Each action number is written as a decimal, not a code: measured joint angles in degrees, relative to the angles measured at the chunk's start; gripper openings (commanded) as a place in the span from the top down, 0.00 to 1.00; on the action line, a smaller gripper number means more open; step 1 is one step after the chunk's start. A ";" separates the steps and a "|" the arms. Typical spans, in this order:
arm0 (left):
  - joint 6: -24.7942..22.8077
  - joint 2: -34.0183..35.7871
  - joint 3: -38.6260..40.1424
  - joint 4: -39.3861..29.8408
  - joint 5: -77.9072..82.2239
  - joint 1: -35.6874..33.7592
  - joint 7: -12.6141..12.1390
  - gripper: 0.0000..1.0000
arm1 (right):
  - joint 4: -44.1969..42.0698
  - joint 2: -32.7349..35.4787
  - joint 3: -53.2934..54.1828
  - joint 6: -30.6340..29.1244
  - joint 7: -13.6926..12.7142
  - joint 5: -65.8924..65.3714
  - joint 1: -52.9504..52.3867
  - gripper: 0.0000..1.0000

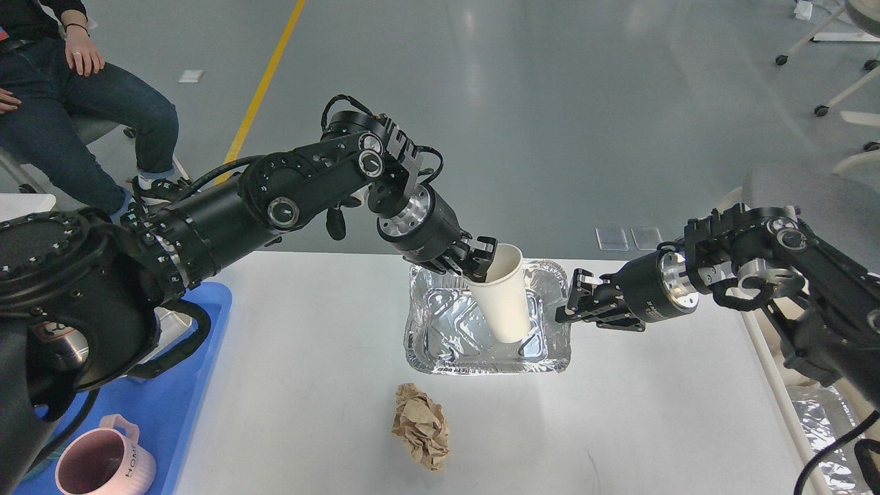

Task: Tidy desktop
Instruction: 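Lower the paper cup into the foil tray and release it, then raise the left gripper away from the foil tray, then reach the left gripper toward the crumpled brown paper, then grasp the crumpled brown paper with the left gripper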

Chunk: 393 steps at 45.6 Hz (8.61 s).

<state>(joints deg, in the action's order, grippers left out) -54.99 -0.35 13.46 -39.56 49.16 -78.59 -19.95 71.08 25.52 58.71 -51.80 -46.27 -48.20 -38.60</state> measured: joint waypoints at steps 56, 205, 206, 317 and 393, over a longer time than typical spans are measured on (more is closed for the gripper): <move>9.84 -3.25 1.62 1.86 -0.82 0.30 0.09 0.03 | 2.16 0.16 0.00 -0.10 -0.61 0.13 1.12 1.00; 8.83 57.12 18.44 -4.43 -8.39 37.61 39.24 0.03 | 8.15 1.38 5.76 -0.49 -4.45 15.87 12.28 1.00; 8.58 58.46 18.37 -5.08 -7.59 38.30 39.26 0.03 | 8.23 1.38 5.86 -0.46 -4.45 15.86 12.32 1.00; 9.71 8.47 4.91 -3.74 20.98 27.45 18.14 0.03 | 9.81 4.82 11.79 -0.85 -4.36 13.22 16.60 1.00; 13.03 4.61 -0.84 -3.32 21.65 30.05 18.33 0.72 | 10.18 5.51 12.48 -0.85 -4.36 13.13 17.85 1.00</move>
<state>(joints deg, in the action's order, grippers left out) -41.97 4.25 12.62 -42.88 70.81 -48.53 -1.63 81.26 31.03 71.19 -52.65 -50.62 -35.07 -20.75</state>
